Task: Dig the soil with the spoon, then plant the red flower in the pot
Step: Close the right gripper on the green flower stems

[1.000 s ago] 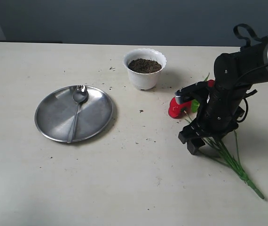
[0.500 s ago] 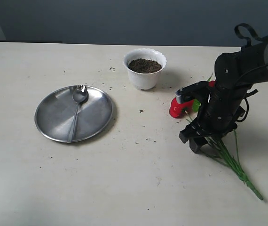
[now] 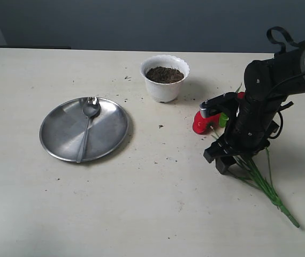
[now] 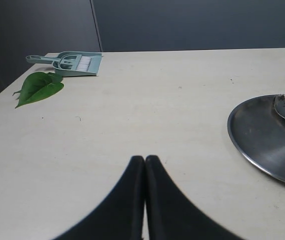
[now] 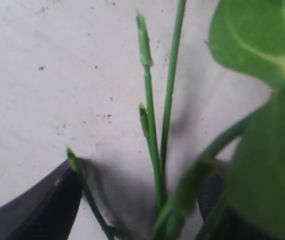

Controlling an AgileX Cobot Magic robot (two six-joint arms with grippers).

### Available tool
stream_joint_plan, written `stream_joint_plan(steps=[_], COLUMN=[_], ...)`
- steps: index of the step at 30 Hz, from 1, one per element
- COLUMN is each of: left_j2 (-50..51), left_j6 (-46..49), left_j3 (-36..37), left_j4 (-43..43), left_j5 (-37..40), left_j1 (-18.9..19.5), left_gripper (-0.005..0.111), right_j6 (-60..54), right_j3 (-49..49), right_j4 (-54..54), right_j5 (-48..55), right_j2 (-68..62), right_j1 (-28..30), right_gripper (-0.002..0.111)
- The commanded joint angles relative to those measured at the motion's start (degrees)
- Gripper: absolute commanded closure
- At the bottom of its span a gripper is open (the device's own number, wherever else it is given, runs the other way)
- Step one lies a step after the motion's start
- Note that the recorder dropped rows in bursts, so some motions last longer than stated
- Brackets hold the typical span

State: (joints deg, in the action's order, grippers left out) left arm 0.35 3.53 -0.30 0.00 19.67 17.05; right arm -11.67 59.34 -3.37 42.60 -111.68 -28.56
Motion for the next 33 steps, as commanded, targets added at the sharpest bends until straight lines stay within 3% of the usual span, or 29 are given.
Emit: stream_joint_plan(steps=[1,26,33], left_j2=[-0.3,-0.3,-0.3], left_j6=[0.0,0.0,0.0], left_j3=[0.3,0.3,0.3], left_j4=[0.0,0.0,0.0], left_j5=[-0.4,-0.4,-0.4], left_j1=[0.0,0.0,0.0], left_gripper=[0.107,0.107,0.107], right_j6=[-0.2,-0.1,-0.1], right_j3=[-0.7,-0.7,-0.7], right_j4=[0.7,2.3,1.9], right_j5=[0.8,0.7,1.1], right_j2=[-0.6,2.8,2.8], right_j1=[-0.1,-0.1,-0.1], right_gripper=[0.046,0.046,0.051])
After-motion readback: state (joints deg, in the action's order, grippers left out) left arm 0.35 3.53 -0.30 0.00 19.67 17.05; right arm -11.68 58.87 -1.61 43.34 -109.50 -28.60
